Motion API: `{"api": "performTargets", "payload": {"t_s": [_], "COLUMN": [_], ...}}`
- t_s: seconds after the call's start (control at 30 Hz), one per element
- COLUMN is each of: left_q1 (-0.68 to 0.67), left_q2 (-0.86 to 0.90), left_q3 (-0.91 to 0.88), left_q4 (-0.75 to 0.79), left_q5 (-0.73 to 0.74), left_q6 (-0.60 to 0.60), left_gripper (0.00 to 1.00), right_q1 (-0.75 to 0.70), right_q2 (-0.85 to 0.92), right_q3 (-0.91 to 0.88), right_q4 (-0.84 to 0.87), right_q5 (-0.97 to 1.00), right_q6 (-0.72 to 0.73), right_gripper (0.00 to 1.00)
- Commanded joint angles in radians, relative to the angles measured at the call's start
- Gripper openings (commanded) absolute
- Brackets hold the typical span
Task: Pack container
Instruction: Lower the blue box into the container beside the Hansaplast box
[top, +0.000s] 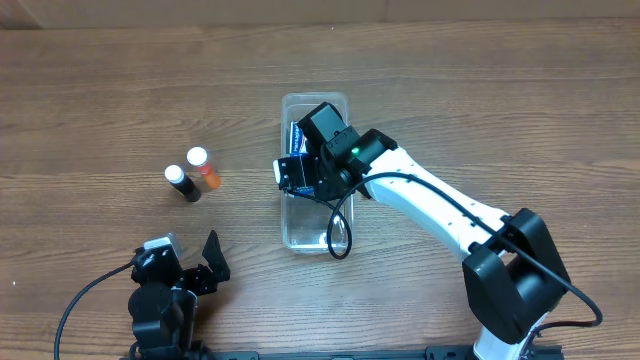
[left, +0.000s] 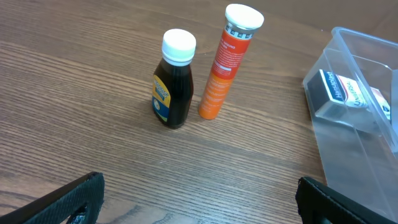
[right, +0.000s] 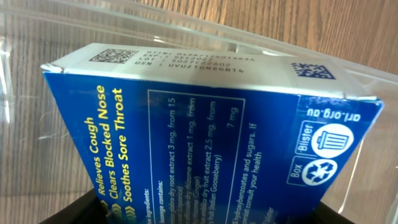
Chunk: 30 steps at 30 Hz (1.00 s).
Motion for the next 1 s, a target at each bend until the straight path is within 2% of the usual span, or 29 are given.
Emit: {"api": "performTargets", "payload": {"t_s": [0.0, 0.03, 0.13, 0.27, 0.47, 0.67, 0.73, 0.8, 0.83, 0.9, 0.97], "left_q1": [0.000, 0.000, 0.000, 0.000, 0.000, 0.000, 0.000, 0.000, 0.000, 0.000, 0.000], "left_q2": [-0.008, -0.008, -0.008, -0.008, -0.008, -0.008, -0.008, -0.008, -0.008, -0.008, -0.008], "left_q3": [-0.003, -0.003, -0.003, -0.003, -0.003, -0.003, -0.003, -0.003, -0.003, -0.003, -0.003], "left_q4": [0.000, 0.000, 0.000, 0.000, 0.000, 0.000, 0.000, 0.000, 0.000, 0.000, 0.000], "left_q5": [0.000, 0.000, 0.000, 0.000, 0.000, 0.000, 0.000, 0.000, 0.000, 0.000, 0.000], "left_q6": [-0.014, -0.013, -0.014, -0.014, -0.014, -0.014, -0.014, -0.014, -0.014, -0.014, -0.014], "left_gripper": [1.00, 1.00, 1.00, 1.00, 1.00, 1.00, 1.00, 1.00, 1.00, 1.00, 1.00], "right_q1": [0.000, 0.000, 0.000, 0.000, 0.000, 0.000, 0.000, 0.000, 0.000, 0.000, 0.000], "right_q2": [0.010, 0.006, -0.001, -0.005, -0.005, -0.005, -0.009, -0.014, -0.016, -0.018, -0.018], "right_q3": [0.020, 0.031, 0.065, 0.097, 0.097, 0.097, 0.097, 0.097, 0.097, 0.097, 0.097], "right_q4": [0.021, 0.024, 0.023, 0.016, -0.052, -0.063, -0.048, -0.026, -0.014, 0.014, 0.040], "right_q5": [0.024, 0.055, 0.072, 0.071, 0.029, 0.011, 0.011, 0.011, 0.011, 0.011, 0.011], "right_q6": [0.034, 0.082, 0.171, 0.257, 0.164, 0.163, 0.189, 0.278, 0.340, 0.528, 0.731], "right_gripper": [0.53, 0.57, 0.63, 0.83, 0.80, 0.79, 0.80, 0.80, 0.79, 0.62, 0.30]}}
